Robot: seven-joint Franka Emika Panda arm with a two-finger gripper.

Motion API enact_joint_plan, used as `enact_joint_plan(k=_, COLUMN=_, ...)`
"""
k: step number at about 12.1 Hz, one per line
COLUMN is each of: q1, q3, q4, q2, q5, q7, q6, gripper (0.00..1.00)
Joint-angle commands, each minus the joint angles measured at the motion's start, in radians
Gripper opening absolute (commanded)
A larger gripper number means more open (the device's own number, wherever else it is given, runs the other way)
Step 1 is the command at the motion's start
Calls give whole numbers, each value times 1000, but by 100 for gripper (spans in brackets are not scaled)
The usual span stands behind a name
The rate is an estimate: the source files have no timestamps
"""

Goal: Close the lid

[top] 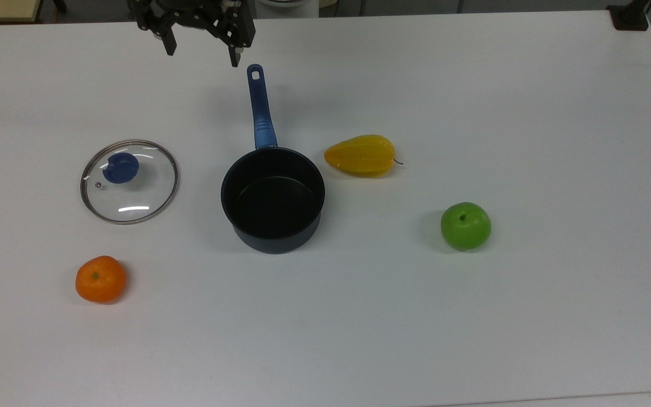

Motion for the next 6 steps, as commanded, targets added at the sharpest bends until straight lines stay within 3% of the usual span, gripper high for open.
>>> enact_joint_plan(k=1, q1=1, q3=-10, q4=-1, q2=-1, q5=-3, q7=0, q6=-2, gripper=100)
enact_joint_plan(k=6, q1=7, q3=-8, q4=3, q2=16, q5=-5, q7=4, q6=-7, gripper=100)
